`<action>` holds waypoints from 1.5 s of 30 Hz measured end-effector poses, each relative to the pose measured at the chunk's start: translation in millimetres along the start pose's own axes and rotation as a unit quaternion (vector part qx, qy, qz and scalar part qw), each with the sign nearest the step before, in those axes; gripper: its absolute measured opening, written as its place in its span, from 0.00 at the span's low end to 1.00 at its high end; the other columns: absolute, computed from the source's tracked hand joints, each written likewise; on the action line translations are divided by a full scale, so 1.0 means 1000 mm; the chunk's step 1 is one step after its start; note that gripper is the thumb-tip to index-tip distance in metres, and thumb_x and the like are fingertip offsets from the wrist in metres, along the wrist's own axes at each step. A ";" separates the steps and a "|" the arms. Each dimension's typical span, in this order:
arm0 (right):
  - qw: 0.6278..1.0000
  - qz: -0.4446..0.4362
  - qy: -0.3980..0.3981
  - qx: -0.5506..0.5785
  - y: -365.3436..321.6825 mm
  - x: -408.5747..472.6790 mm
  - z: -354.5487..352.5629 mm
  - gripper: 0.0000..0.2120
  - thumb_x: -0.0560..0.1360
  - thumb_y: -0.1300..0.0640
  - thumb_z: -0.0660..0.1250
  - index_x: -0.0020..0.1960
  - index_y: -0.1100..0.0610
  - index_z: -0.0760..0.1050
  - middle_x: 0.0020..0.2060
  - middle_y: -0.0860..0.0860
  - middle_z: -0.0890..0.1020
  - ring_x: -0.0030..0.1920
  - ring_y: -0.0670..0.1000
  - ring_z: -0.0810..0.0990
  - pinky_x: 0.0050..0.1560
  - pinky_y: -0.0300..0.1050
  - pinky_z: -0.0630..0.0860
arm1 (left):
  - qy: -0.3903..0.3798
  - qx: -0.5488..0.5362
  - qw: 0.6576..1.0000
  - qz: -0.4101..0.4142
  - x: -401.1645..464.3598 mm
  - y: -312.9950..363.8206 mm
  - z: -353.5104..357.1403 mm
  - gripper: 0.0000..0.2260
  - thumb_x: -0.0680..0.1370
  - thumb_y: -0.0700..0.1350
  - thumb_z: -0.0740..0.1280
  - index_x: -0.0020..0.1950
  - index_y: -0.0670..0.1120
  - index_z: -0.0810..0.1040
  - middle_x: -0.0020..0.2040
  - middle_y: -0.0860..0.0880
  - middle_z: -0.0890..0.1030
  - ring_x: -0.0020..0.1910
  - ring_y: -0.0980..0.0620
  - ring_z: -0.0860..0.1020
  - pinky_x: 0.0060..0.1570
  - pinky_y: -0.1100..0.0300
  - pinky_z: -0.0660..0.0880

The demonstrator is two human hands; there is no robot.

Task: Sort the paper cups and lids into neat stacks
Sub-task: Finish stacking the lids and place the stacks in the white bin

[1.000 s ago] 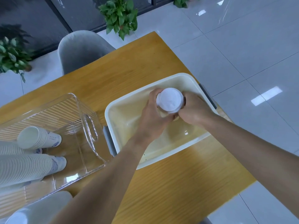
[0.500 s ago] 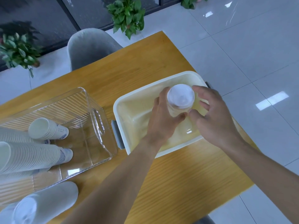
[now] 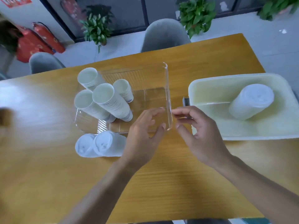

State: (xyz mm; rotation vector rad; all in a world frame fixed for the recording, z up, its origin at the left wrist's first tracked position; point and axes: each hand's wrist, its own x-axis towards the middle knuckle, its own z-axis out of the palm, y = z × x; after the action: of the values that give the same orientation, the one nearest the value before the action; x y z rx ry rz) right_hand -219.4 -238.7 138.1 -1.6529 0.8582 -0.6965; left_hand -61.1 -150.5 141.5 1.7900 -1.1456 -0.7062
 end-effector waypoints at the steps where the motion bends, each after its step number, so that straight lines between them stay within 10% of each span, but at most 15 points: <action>1: 1.000 -0.001 -0.022 -0.002 -0.001 -0.001 0.016 0.16 0.78 0.67 0.70 0.61 0.51 0.81 0.54 0.41 0.83 0.59 0.46 0.82 0.60 0.36 0.76 | 0.023 0.008 1.000 -0.011 -0.009 -0.008 -0.017 0.17 0.81 0.39 0.71 0.67 0.55 0.78 0.63 0.60 0.81 0.64 0.62 0.78 0.63 0.61 0.77; 10: 0.979 0.045 -0.176 -0.090 0.034 -0.003 0.137 0.15 0.79 0.63 0.70 0.62 0.49 0.79 0.58 0.40 0.81 0.61 0.39 0.79 0.65 0.38 0.76 | 0.128 0.122 0.982 -0.063 -0.074 -0.073 -0.125 0.20 0.78 0.40 0.73 0.67 0.56 0.76 0.64 0.62 0.78 0.65 0.61 0.75 0.59 0.75 0.67; 17: 0.963 0.103 -0.202 -0.146 0.073 0.002 0.191 0.25 0.75 0.64 0.73 0.69 0.51 0.74 0.63 0.45 0.79 0.61 0.41 0.79 0.69 0.46 0.76 | 0.013 0.248 0.965 -0.086 -0.079 -0.119 -0.144 0.36 0.74 0.51 0.76 0.80 0.52 0.65 0.78 0.56 0.68 0.77 0.52 0.65 0.74 0.51 0.67; 23: 0.963 0.079 -0.194 -0.171 0.089 0.009 0.218 0.35 0.66 0.48 0.79 0.70 0.44 0.72 0.63 0.40 0.79 0.66 0.46 0.76 0.67 0.56 0.75 | -0.018 0.295 0.955 -0.042 -0.070 -0.131 -0.141 0.40 0.73 0.57 0.76 0.81 0.51 0.64 0.78 0.55 0.69 0.78 0.52 0.64 0.77 0.55 0.57; 28: 0.972 0.057 -0.122 -0.192 0.097 -0.004 0.231 0.40 0.66 0.50 0.83 0.73 0.49 0.69 0.63 0.39 0.73 0.62 0.41 0.65 0.65 0.39 0.65 | -0.019 0.275 0.960 -0.040 -0.064 -0.135 -0.143 0.37 0.72 0.56 0.77 0.78 0.52 0.67 0.74 0.55 0.73 0.74 0.53 0.67 0.76 0.58 0.57; 37: 0.976 0.061 -0.132 -0.160 0.085 -0.012 0.188 0.40 0.68 0.52 0.81 0.75 0.49 0.67 0.66 0.43 0.72 0.67 0.34 0.67 0.62 0.20 0.58 | -0.065 0.214 0.975 -0.010 -0.056 -0.106 -0.135 0.37 0.72 0.58 0.78 0.77 0.56 0.66 0.71 0.61 0.71 0.68 0.59 0.68 0.67 0.62 0.66; 45: 0.991 0.054 -0.042 -0.113 0.047 -0.035 0.091 0.38 0.69 0.52 0.81 0.73 0.42 0.66 0.66 0.42 0.74 0.68 0.43 0.73 0.65 0.41 0.74 | -0.089 0.120 0.985 0.089 -0.030 -0.026 -0.086 0.36 0.67 0.65 0.78 0.72 0.63 0.67 0.67 0.66 0.70 0.68 0.61 0.72 0.63 0.57 0.75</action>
State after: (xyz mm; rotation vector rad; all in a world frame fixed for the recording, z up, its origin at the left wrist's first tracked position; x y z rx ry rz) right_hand -175.1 -166.8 70.7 -1.8065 0.9868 -0.4646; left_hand 6.9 -86.2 157.9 1.8188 -1.5448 -0.6536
